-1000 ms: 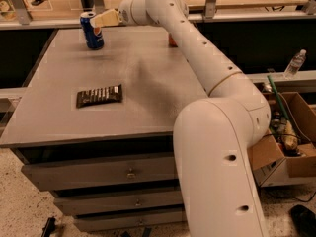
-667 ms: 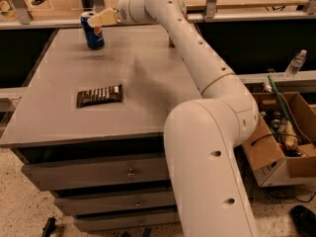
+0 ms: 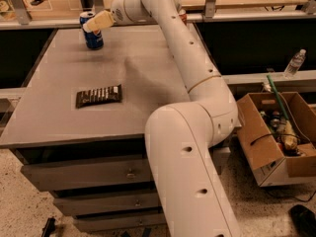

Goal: Move pepsi can near rxbar chocolate

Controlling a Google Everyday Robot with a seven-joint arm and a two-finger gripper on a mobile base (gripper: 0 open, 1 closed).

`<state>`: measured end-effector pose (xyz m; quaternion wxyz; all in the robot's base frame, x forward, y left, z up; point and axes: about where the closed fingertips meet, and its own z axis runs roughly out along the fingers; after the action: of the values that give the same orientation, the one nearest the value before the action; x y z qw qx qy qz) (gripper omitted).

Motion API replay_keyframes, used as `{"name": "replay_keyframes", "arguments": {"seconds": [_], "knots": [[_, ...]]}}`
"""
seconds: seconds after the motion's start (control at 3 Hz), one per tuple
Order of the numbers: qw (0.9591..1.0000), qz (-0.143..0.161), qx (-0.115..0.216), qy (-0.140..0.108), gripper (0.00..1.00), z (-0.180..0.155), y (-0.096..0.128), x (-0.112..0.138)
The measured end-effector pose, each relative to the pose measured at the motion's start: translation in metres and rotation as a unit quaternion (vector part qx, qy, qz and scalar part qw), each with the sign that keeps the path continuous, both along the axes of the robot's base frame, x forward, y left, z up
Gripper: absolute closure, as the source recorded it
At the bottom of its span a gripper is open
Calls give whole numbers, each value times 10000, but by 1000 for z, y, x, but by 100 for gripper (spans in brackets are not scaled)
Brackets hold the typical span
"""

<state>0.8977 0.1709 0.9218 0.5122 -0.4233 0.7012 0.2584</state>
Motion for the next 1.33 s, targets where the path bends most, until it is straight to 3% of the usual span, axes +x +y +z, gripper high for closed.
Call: {"name": "replay_keyframes", "arguments": {"seconds": [0.33, 1.33], "knots": [[9996, 187, -196, 42, 0, -4, 11, -7], [9991, 23, -419, 3, 0, -3, 39, 0]]}}
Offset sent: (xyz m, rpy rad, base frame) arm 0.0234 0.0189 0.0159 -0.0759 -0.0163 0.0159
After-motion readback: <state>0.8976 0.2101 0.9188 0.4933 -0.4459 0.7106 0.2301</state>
